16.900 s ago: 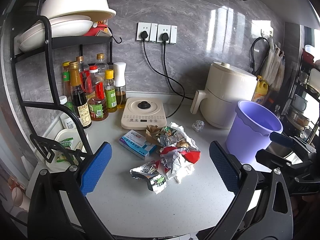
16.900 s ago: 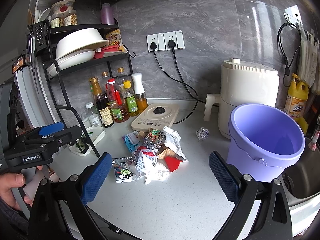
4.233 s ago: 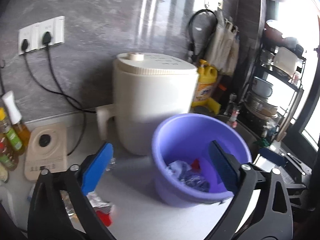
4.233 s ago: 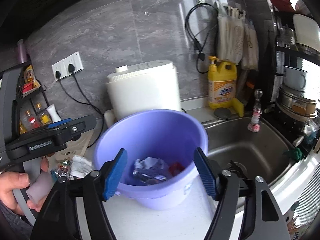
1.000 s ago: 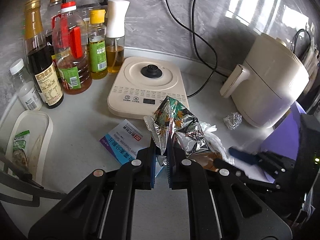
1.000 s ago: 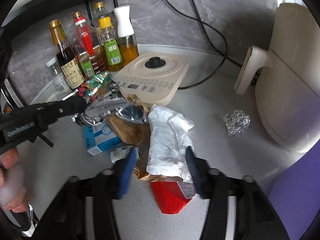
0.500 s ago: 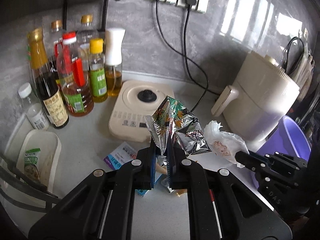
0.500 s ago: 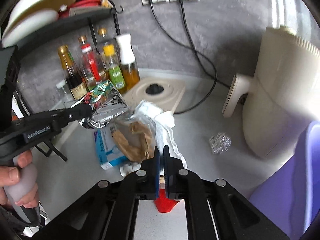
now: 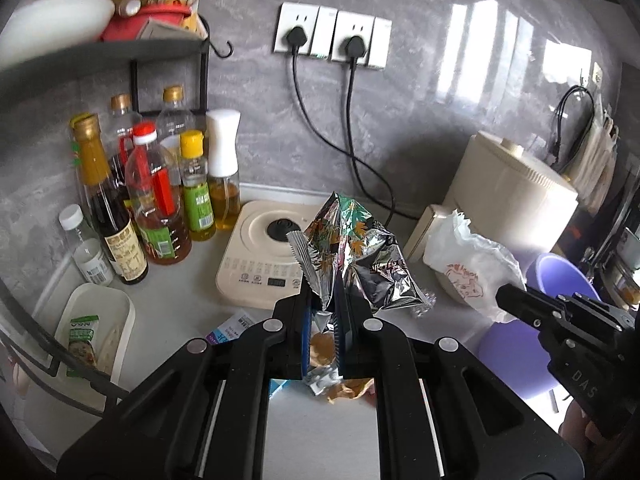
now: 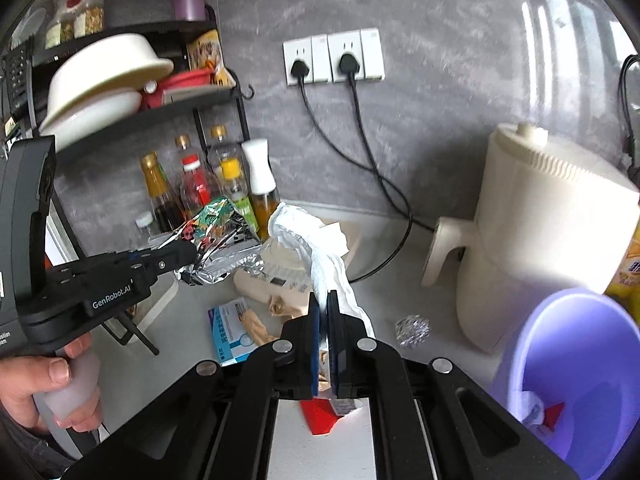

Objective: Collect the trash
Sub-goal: 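Grasp a silver wrapper with the left gripper while the right grasps white plastic bag, then drop the white bag into the lavender bucket with the right gripper while the left drops the silver wrapper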

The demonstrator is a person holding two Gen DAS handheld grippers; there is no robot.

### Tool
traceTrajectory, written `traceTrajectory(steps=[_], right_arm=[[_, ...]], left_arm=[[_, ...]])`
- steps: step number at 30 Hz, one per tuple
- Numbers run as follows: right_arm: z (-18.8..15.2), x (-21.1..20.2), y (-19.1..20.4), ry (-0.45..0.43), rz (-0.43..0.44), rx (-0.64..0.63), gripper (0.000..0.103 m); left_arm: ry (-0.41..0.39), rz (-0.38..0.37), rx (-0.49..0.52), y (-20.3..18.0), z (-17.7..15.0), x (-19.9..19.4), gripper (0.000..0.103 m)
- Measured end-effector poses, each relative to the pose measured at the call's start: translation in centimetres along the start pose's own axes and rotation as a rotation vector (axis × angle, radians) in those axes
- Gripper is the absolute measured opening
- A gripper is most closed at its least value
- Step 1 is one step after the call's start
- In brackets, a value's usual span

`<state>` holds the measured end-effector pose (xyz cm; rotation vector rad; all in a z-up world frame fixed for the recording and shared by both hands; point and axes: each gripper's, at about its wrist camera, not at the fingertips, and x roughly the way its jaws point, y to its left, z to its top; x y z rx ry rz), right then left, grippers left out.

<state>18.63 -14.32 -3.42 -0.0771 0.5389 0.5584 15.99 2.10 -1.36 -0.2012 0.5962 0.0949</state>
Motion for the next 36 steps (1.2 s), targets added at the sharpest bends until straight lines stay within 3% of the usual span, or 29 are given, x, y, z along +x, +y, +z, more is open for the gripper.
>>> traceTrajectory(steps=[16, 36], right_arm=[[-0.7, -5.9, -3.8, -0.082, -0.088, 0.040, 0.004], [-3.2, -10.8, -12.4, -0.075, -0.350, 0.190, 0.009]], left_arm=[[-0.040, -0.072, 0.049, -5.5, 0.1, -1.3, 0.010], [-0.024, -0.304, 0.168, -15.4, 0.9, 1.0, 0.010]])
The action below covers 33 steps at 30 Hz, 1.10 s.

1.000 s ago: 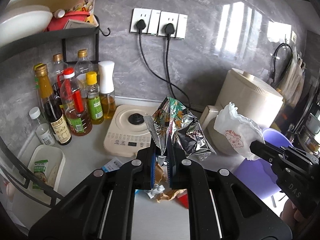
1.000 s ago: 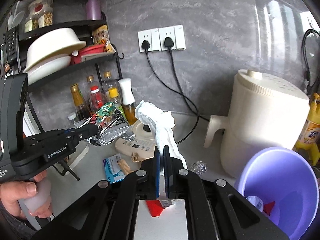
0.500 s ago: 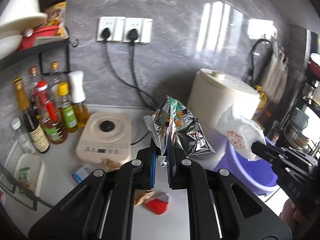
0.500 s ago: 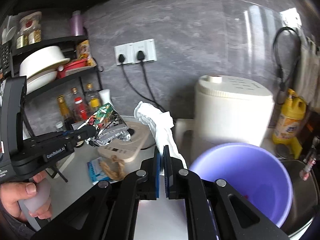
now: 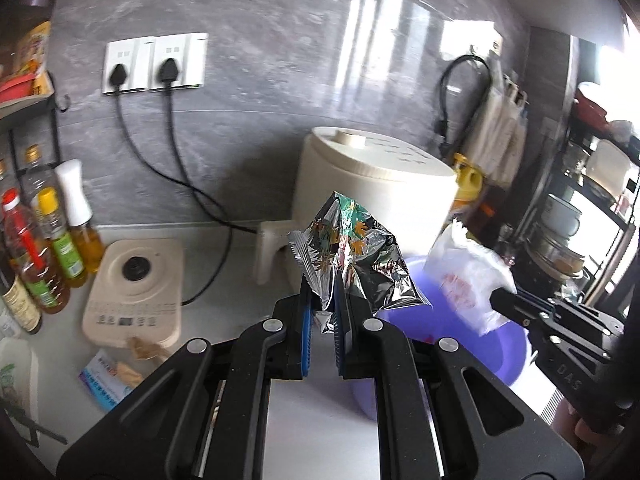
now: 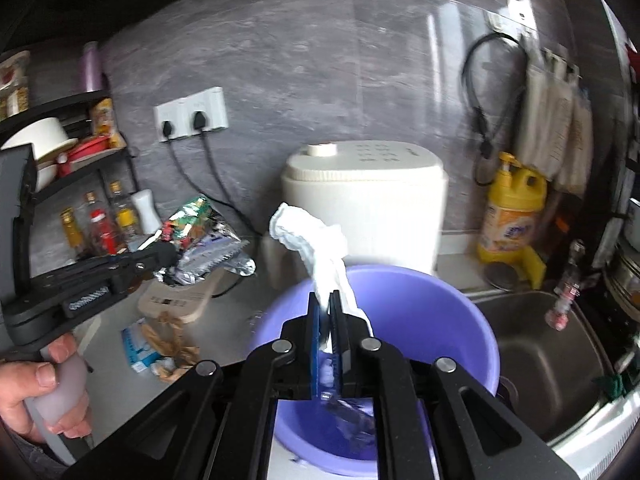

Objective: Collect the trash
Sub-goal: 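Drop the white bag into the lavender bucket with the right gripper while the left drops the silver wrapper, then move both open grippers back to the remaining trash on the counter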

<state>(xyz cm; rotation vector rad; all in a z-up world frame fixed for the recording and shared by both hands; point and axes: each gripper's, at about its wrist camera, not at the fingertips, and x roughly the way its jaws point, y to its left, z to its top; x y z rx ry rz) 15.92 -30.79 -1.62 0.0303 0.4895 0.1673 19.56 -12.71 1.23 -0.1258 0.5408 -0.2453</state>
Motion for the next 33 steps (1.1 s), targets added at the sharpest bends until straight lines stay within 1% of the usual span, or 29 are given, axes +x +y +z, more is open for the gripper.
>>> traceTrajectory(steps=[2, 3, 4, 8, 10, 14, 16, 20, 22, 23, 24, 25, 27, 29, 31, 32, 33], right_arm=[[-0.2, 0.0, -0.8, 0.005, -0.018, 0.022, 0.027], [-0.3, -0.2, -1.1, -0.001, -0.029, 0.030, 0.044], [-0.5, -0.6, -1.5, -0.014, -0.047, 0.038, 0.052], [-1.0, -1.3, -2.7, -0.014, -0.082, 0.058, 0.053], [-1.2, -1.7, -3.3, -0.020, -0.107, 0.071, 0.061], [-1.9, -2.7, -4.3, -0.019, -0.132, 0.092, 0.068], [-2.1, -3.2, -4.6, -0.028, -0.149, 0.097, 0.076], [-2.4, -4.2, -5.2, -0.039, -0.181, 0.098, 0.079], [-2.6, -4.7, -5.4, -0.046, -0.201, 0.104, 0.084], [-2.6, -4.9, -5.5, -0.050, -0.209, 0.107, 0.086], [-2.7, -5.0, -5.6, -0.053, -0.213, 0.108, 0.087], [-2.8, -5.1, -5.7, -0.054, -0.218, 0.110, 0.089], [-2.8, -5.2, -5.7, -0.055, -0.220, 0.111, 0.091], [-2.9, -5.3, -5.7, -0.057, -0.219, 0.116, 0.093], [-3.0, -5.3, -5.6, -0.058, -0.210, 0.120, 0.095], [-3.0, -5.2, -5.5, -0.058, -0.206, 0.120, 0.095], [-2.9, -5.1, -5.3, -0.056, -0.199, 0.120, 0.095]], left_arm=[[0.003, -0.021, 0.011, -0.8, 0.1, 0.4, 0.010], [0.005, -0.031, 0.016, -1.1, 0.1, 0.6, 0.010], [0.008, -0.041, 0.023, -1.5, 0.1, 0.8, 0.010], [0.023, -0.076, 0.042, -2.8, 0.1, 1.6, 0.010], [0.030, -0.092, 0.052, -3.5, 0.0, 2.0, 0.010], [0.045, -0.128, 0.073, -4.8, -0.1, 2.7, 0.010], [0.052, -0.146, 0.081, -5.4, -0.1, 3.0, 0.010], [0.071, -0.190, 0.102, -7.1, -0.3, 3.9, 0.010], [0.080, -0.213, 0.115, -7.8, -0.4, 4.1, 0.011], [0.086, -0.224, 0.125, -8.3, -0.6, 4.3, 0.013], [0.092, -0.228, 0.130, -8.5, -0.6, 4.4, 0.020], [0.095, -0.225, 0.129, -8.7, -0.8, 4.5, 0.033], [0.087, -0.218, 0.116, -8.5, -0.9, 4.3, 0.048], [0.086, -0.206, 0.112, -8.1, -1.0, 4.2, 0.054], [0.085, -0.188, 0.110, -7.5, -1.0, 3.9, 0.067], [0.080, -0.174, 0.106, -7.1, -1.0, 3.7, 0.071], [0.074, -0.162, 0.102, -6.7, -1.0, 3.5, 0.078]])
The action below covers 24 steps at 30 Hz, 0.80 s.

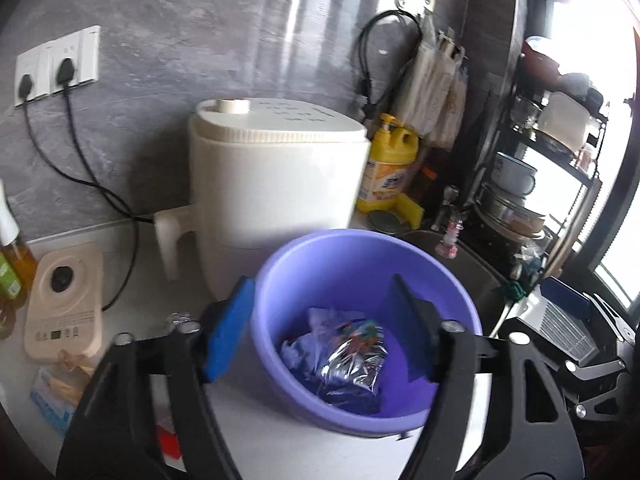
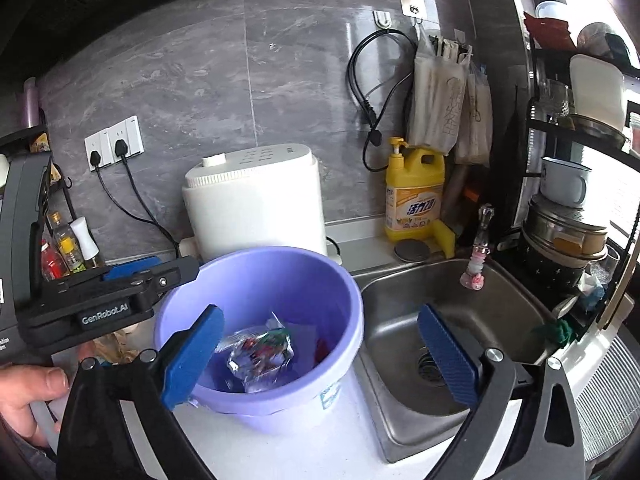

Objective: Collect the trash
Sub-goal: 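Move both open grippers back to the remaining trash on the counter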

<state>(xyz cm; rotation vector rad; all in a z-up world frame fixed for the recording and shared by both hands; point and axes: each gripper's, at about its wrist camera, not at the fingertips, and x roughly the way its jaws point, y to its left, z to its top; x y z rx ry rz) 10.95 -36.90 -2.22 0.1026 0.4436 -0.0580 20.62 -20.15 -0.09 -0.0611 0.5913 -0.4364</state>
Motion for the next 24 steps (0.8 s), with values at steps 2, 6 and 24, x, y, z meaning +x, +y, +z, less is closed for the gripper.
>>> traceTrajectory(steps=[2, 6, 24], right_arm=[[0.0, 0.2, 0.5, 0.001, 0.018, 0.000, 0.095], [0.2, 0.6, 2.0, -0.004, 0.061, -0.015, 0.095], [1.0, 1.8, 10.8, -0.025, 0.253, -0.069, 0.095]], left_arm=[[-0.012, 0.022, -0.005, 0.9, 0.0, -0.7, 0.087], [-0.028, 0.087, -0.025, 3.0, -0.2, -2.1, 0.092], [-0.127, 0.380, -0.127, 12.2, -1.9, -10.3, 0.097]])
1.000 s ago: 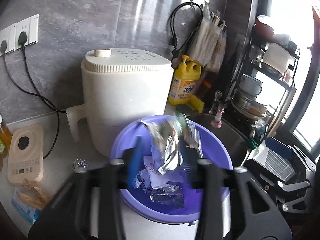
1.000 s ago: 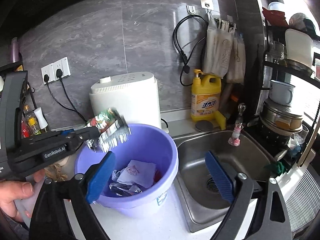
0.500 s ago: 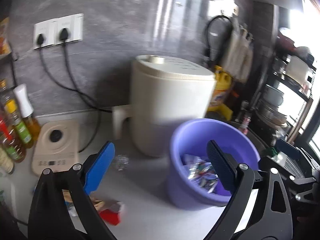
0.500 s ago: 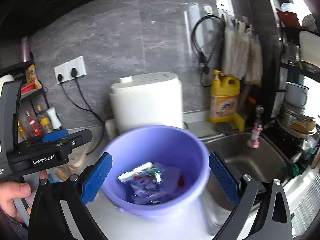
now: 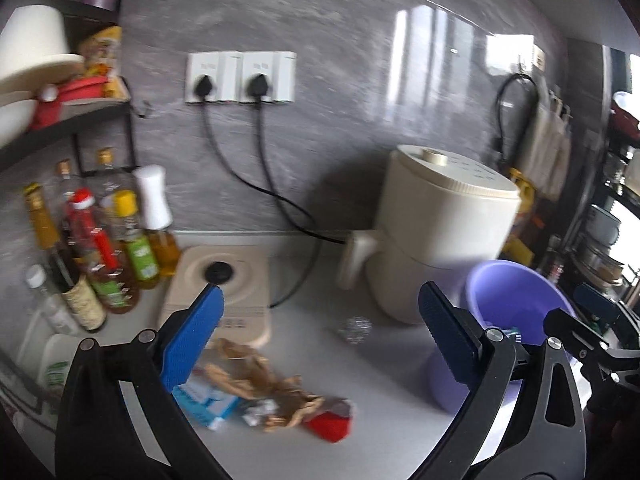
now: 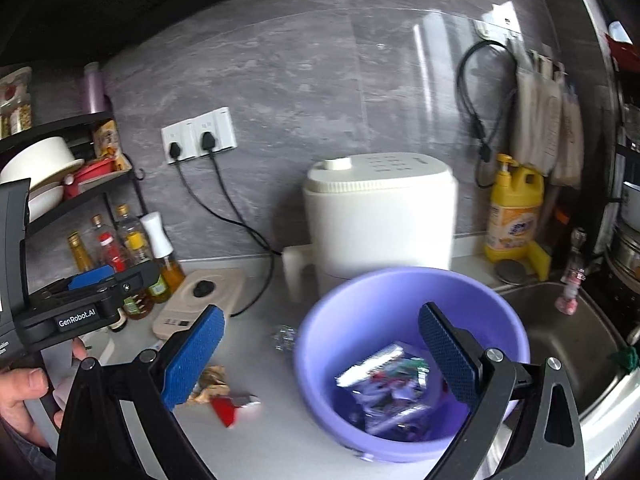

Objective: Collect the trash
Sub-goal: 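Move both open grippers back to the remaining trash on the counter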

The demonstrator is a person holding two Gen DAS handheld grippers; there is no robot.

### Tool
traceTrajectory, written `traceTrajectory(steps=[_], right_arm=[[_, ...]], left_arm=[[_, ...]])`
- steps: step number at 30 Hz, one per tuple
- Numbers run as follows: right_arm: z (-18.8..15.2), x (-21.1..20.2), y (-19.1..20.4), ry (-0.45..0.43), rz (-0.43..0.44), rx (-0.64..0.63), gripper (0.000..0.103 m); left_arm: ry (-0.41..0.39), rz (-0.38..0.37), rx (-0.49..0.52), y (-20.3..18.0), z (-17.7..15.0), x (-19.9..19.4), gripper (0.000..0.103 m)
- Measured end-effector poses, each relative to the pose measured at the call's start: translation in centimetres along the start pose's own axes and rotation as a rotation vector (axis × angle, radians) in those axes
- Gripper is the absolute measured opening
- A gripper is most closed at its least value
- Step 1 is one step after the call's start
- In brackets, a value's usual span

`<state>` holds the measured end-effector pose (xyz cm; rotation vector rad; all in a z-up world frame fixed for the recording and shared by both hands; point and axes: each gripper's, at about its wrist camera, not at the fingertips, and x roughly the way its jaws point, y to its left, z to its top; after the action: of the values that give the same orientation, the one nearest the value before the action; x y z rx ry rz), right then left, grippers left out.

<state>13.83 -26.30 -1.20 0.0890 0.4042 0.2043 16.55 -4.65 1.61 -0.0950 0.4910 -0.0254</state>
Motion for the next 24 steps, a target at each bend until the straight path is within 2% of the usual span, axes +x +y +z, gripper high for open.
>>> traceTrajectory(steps=[4, 13, 19, 24], right_arm=[[0.1, 0.5, 2.3, 0.000, 0.060, -0.017, 0.095], [-0.7, 1.5, 6.5, 0.029, 0.172, -0.043, 0.095], [-1.6, 2.2, 8.6, 0.062, 0.205, -0.059, 0.095], [-3.2, 3.4, 10.0, 0.119, 0.202, -0.108, 0.095]], left_arm=[[-0.012, 0.082, -0.012, 2.2, -0.6, -1.3, 0.097], [-0.010, 0.175, -0.046, 5.7, -2.5, -3.3, 0.097], [-0.011, 0.244, -0.065, 7.5, -4.1, -4.2, 0.097], [0.056, 0.234, -0.073, 8.8, -5.8, -3.5, 0.097]])
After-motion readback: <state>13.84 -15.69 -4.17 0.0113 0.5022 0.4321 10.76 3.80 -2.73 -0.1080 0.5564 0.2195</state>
